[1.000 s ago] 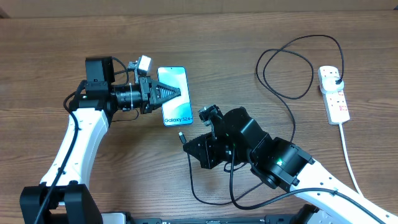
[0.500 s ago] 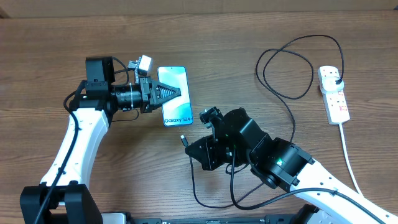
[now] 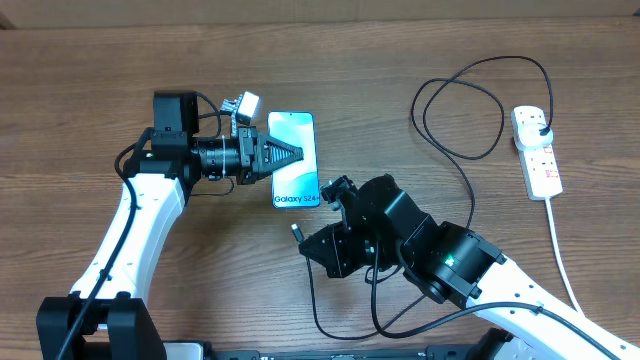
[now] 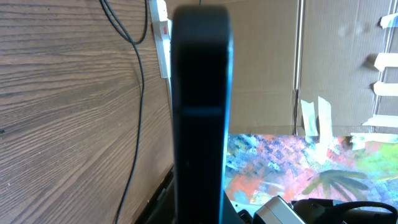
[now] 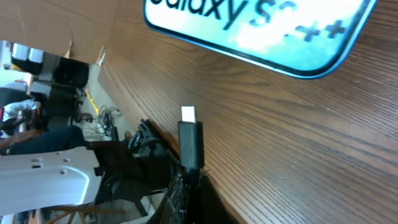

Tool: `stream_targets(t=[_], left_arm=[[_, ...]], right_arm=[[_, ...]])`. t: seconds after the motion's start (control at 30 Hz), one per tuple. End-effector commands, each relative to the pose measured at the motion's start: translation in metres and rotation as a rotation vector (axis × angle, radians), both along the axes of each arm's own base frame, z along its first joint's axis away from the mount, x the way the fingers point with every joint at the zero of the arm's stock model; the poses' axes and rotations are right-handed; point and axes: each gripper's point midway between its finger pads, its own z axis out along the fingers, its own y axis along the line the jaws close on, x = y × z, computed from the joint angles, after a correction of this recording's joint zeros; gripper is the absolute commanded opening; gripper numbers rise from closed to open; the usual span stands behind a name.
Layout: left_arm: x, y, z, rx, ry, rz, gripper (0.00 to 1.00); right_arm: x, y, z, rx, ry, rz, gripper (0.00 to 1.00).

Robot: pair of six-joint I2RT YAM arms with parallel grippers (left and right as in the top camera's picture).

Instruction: Plug charger to phone and switch on socket

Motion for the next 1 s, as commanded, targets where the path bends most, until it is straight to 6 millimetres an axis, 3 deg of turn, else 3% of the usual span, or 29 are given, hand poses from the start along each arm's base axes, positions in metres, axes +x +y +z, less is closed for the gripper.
stream_targets(t=[0.0,0.97], left_arm=[[-0.0082,-0.0043,0.0135,-0.048,-0.036,-0.048,0.04],[-0.0123,-0.0081,0.0164,-0.066,-0.036,-0.072,0.04]], right_arm=[[-0.0047,0.0024,0.0048,0.021,0.005,0.020,0.04],[-0.0049,0.0023,0.0045,0.020,0.006,0.019,0.04]])
